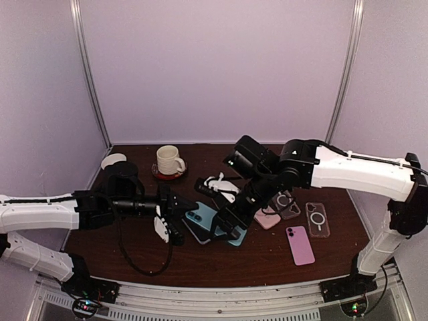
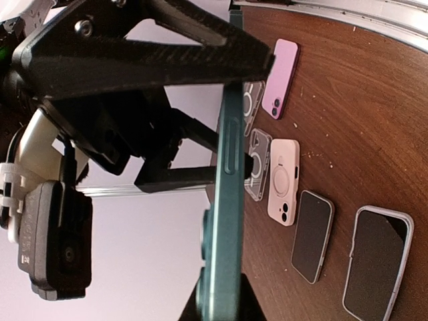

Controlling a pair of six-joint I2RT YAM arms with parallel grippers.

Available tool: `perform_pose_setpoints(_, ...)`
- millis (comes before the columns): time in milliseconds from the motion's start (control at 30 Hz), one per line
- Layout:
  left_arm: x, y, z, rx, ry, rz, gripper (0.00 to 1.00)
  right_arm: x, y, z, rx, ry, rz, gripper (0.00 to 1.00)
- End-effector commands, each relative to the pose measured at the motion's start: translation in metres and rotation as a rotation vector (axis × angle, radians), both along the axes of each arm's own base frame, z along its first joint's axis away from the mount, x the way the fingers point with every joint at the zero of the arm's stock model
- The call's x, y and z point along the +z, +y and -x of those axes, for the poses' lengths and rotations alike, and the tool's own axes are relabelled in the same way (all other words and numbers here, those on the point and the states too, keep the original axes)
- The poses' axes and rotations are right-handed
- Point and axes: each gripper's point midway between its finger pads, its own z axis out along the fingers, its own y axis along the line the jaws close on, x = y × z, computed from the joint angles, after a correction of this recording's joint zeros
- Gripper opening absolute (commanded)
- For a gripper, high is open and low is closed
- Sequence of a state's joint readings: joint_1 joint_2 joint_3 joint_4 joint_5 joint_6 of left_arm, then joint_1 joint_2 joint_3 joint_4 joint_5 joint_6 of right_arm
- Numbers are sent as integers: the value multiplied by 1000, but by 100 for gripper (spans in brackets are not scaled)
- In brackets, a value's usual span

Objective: Take the phone out of the phone case
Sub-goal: Pass from the left arm to the right, then place the phone at the corner of the board.

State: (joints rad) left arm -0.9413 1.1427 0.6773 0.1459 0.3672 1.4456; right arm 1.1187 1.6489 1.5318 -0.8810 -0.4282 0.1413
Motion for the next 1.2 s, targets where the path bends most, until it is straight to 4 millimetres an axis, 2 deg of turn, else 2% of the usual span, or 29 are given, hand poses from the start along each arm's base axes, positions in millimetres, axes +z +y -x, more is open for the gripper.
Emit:
perform_pose_setpoints(0,36,-8,-1,-21,-50,95,0,10,8,1,1,-2,-42,80)
perform_pose_setpoints(133,37,-8,-2,-19,-53,96,0,9,8,1,-9,5,-45,64)
perform_pose_setpoints(300,39,-8,-6,9,-62,103,0,6,2,1,-59,19,-58,55)
perform_pose_setpoints(367,41,-8,-9,25,-64,116,14,5,-5,0,-98,13,-60,54)
perform_pose_setpoints(433,44,-7,-14,57,-54,134,22,-3,-16,-1,-145,5,-48,54)
perform_pose_setpoints(467,45,-7,-16,74,-35,141,27,-9,-23,-3,-174,1,-38,54)
perform_pose_setpoints(700,50,-7,-42,242,122,176,50,-91,-79,-7,-418,35,90,54)
perform_pose_setpoints(733,49,-6,-43,258,157,184,56,-99,-85,-9,-451,34,103,54)
perform_pose_setpoints(800,47,-1,-40,283,236,194,74,-116,-99,-14,-514,25,141,54)
perform_pose_setpoints(833,46,2,-39,298,281,202,88,-123,-106,-18,-545,20,161,54)
perform_pose_setpoints(867,44,5,-38,319,325,206,96,-130,-112,-22,-570,16,180,54)
perform_pose_setpoints(1100,50,29,-44,516,645,333,98,-171,-132,-42,-643,47,280,55)
perform_pose_setpoints(1167,54,39,-50,608,753,418,98,-181,-137,-47,-656,51,314,55)
